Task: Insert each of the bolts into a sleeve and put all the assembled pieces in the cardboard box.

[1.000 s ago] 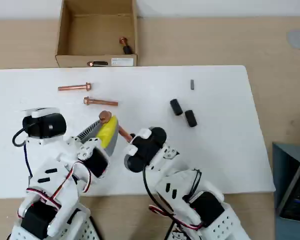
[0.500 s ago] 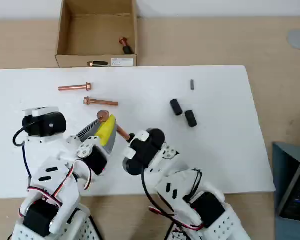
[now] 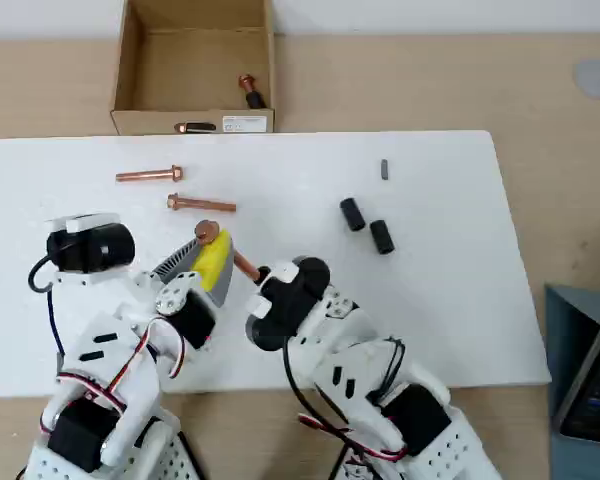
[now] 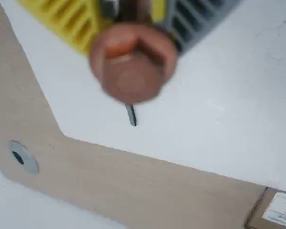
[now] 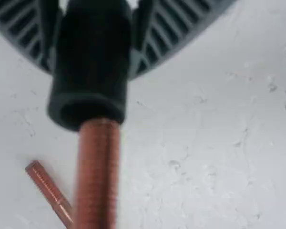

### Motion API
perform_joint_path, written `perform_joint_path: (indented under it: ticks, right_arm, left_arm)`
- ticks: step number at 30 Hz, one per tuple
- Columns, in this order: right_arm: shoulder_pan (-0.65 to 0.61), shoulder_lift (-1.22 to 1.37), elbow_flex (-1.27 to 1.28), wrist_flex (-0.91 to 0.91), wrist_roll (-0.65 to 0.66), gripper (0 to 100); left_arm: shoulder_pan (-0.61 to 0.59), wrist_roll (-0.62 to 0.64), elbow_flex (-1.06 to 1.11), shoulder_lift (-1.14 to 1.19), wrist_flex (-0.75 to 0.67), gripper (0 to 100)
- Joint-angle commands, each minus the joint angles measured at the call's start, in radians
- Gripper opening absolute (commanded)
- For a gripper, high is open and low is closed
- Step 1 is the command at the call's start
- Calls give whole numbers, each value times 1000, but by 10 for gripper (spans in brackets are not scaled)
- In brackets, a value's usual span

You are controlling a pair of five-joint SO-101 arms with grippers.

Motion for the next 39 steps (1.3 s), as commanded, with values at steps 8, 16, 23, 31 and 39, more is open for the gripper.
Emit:
perform_joint_path:
  ticks: [8,16,23,31,39]
  right_arm:
    - [-15,-151,-68,-29,11,9]
    - [-15,-151,-70,-29,12,9]
    - [-15,-151,-85,-29,12,9]
    - [-15,-151,-84,-29,12,9]
    - [-13,-151,-79,-29,12,9]
  left_arm:
    - [61,2,17,-10,-23,2]
    - [117,-69,26,-5,57,2]
    - [161,-68,58,-10,173,6]
    - [107,-63,51,-10,180,199]
    - [29,-86,-64,-4,221,199]
